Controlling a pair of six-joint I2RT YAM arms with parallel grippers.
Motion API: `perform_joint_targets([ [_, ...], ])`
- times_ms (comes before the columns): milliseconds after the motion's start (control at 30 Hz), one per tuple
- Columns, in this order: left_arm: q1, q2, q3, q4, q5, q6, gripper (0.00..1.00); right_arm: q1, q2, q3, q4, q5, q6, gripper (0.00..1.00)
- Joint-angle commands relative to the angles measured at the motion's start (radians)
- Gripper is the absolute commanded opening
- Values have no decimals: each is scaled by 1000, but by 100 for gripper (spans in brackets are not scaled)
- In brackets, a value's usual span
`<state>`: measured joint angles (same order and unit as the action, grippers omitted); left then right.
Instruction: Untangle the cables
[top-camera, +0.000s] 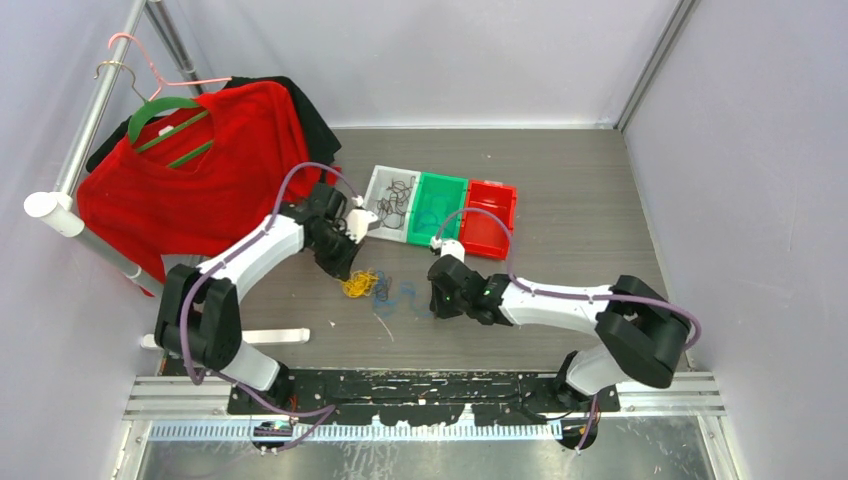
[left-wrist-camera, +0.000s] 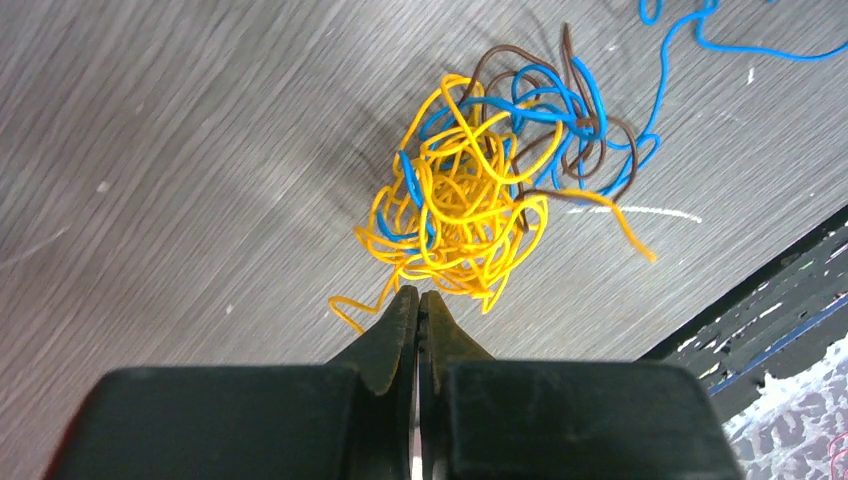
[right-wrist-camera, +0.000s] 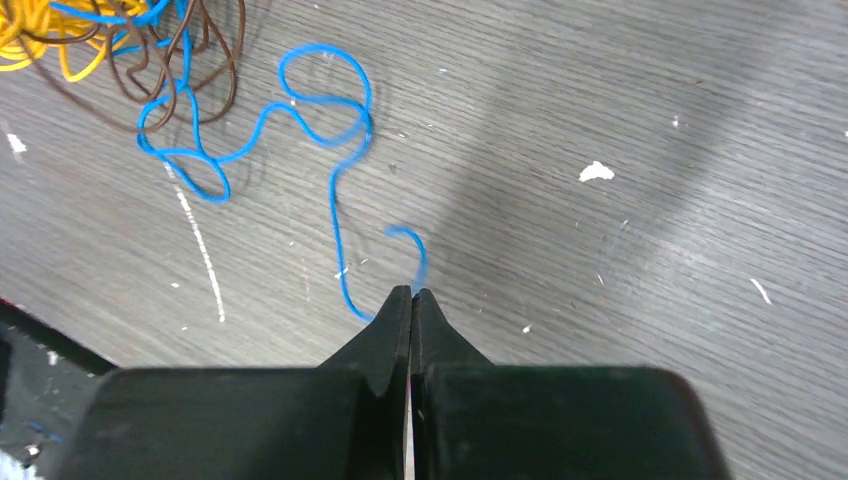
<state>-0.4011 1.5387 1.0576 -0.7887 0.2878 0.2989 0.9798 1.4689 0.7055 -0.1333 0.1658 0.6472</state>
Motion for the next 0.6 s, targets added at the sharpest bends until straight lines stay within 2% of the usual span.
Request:
perform_joint_targets([
  [0, 47, -84, 36, -119, 15, 77, 0, -11, -104, 11, -24, 35, 12, 1],
  [367, 53, -157, 11, -181, 6, 127, 0, -147, -296, 21, -112, -13, 37, 1],
  [500, 53, -156, 22, -189, 30, 113, 0, -159, -310, 29, -120, -22, 20, 1],
  [533, 52, -152, 26, -187, 38, 104, 0, -157, -299, 36, -115, -34, 9, 2],
  [567, 53, -147, 28, -186, 47, 97, 0, -151, -281, 43, -103, -40, 0, 10],
])
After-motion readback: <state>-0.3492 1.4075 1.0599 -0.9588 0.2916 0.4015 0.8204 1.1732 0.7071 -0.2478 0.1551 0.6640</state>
